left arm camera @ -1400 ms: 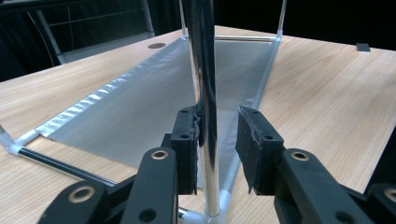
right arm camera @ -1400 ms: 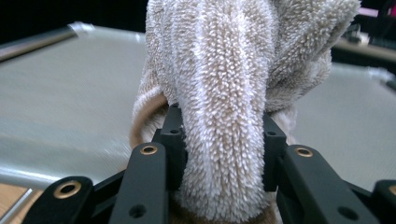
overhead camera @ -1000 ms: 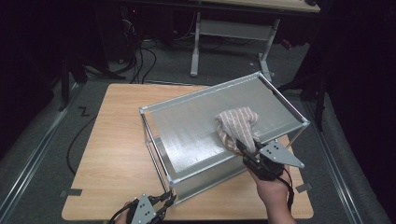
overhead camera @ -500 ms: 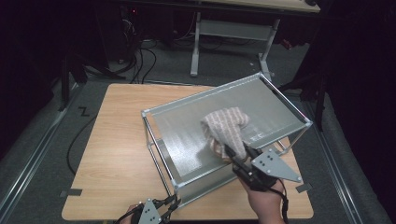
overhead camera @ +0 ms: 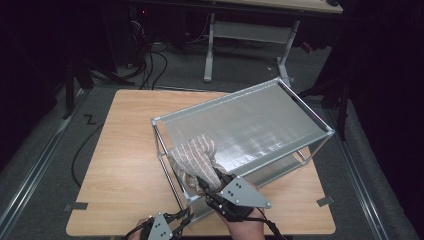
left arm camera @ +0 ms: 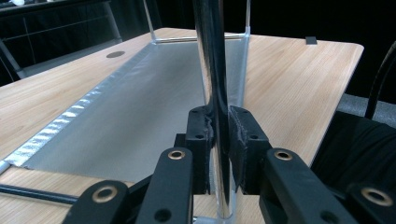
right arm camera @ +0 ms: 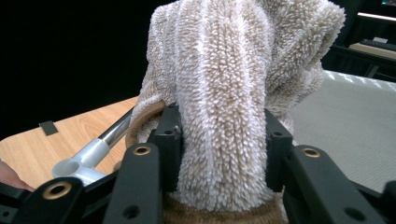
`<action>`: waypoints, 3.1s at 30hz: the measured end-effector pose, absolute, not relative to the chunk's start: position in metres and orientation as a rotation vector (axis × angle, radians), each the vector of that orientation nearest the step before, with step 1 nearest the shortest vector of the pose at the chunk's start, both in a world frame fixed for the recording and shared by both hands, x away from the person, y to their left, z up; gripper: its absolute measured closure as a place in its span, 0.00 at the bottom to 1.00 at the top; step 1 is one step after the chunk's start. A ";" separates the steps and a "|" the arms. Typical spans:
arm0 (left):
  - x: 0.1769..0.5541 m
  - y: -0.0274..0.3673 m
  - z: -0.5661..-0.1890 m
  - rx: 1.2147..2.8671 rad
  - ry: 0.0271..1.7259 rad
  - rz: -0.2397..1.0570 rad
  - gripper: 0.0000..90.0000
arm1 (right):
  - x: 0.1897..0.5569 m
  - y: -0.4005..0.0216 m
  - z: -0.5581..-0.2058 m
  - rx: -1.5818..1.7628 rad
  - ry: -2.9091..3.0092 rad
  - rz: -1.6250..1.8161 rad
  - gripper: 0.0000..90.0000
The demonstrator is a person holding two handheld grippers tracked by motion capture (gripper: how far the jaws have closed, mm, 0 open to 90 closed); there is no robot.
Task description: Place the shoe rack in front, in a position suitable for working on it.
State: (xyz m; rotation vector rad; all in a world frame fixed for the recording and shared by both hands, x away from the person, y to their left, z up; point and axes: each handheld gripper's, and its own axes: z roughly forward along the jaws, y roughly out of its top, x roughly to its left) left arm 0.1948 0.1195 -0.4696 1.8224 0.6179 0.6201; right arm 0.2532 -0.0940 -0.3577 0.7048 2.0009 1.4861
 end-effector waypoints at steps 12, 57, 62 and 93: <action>0.200 0.113 -0.470 1.794 0.639 0.628 0.73 | 0.248 -0.101 -0.349 0.679 1.954 1.538 0.48; 0.184 0.122 -0.468 1.761 0.677 0.622 0.88 | 0.267 -0.142 -0.364 0.709 1.924 1.442 0.62; 0.179 0.128 -0.467 1.760 0.706 0.649 0.88 | 0.282 -0.171 -0.363 0.758 1.884 1.403 0.62; 0.179 0.145 -0.468 1.729 0.774 0.657 0.89 | 0.348 -0.311 -0.359 1.081 1.650 1.181 0.62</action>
